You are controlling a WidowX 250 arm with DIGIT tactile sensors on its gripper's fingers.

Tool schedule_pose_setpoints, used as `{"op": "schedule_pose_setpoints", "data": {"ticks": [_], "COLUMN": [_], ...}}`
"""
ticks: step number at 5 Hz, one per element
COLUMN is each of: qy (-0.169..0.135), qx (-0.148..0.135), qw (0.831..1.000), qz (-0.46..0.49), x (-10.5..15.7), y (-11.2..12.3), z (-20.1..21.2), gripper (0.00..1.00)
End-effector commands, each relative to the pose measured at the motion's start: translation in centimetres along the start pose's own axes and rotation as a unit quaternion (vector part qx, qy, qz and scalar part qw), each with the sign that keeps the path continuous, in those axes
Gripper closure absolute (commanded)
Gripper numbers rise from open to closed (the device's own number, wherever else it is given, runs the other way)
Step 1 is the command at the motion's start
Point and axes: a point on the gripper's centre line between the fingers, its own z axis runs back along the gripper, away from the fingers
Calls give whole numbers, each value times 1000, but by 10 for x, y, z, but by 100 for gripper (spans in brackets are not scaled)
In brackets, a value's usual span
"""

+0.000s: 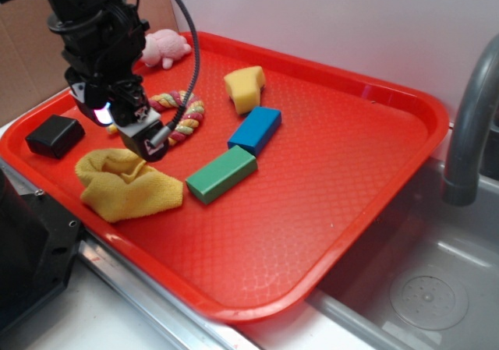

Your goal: Grab the green block.

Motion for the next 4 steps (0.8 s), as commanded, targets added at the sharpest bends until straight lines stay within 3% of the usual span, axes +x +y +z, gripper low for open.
{"op": "schedule_pose_setpoints", "data": {"ticks": [1, 2, 3, 4], "qy": [-11, -29, -47, -31], "qx": [-2, -10, 21, 33], "qw": [1000, 998, 998, 999], "qz": [-3, -49, -21, -18], "x": [2, 3, -8, -3], "y": [-2, -18, -38, -63], "z": [4, 2, -4, -37], "gripper": [0, 0, 0, 0]}}
